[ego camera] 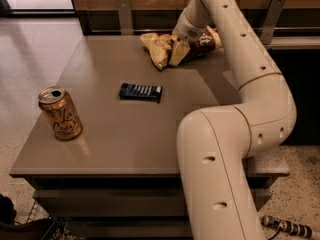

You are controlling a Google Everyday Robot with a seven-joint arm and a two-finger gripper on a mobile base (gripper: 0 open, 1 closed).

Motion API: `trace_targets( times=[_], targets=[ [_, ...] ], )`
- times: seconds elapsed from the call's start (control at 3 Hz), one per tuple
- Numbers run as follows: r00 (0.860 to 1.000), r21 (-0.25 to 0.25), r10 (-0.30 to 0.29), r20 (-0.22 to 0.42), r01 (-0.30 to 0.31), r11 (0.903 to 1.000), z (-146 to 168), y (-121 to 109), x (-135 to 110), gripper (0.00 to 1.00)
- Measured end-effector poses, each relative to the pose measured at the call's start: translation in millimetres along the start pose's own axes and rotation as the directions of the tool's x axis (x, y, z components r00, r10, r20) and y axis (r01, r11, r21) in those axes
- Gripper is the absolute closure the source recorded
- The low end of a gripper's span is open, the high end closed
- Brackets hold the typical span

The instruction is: Move brown chip bag near orange can

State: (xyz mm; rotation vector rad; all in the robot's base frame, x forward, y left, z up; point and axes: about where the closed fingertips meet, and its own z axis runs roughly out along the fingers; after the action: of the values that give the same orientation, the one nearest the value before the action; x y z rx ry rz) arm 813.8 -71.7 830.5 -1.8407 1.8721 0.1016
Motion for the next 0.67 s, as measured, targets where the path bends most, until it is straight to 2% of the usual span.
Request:
trace_targets(
  times=[0.33,0.67],
  targets=[
    [0.998,0.055,0.019,-0.063,-0.015,0.9984,-46,-5,4,1.00],
    [0.992,0.143,0.055,-0.112,-0.039,0.9889,-113,-7,10,1.00]
  ],
)
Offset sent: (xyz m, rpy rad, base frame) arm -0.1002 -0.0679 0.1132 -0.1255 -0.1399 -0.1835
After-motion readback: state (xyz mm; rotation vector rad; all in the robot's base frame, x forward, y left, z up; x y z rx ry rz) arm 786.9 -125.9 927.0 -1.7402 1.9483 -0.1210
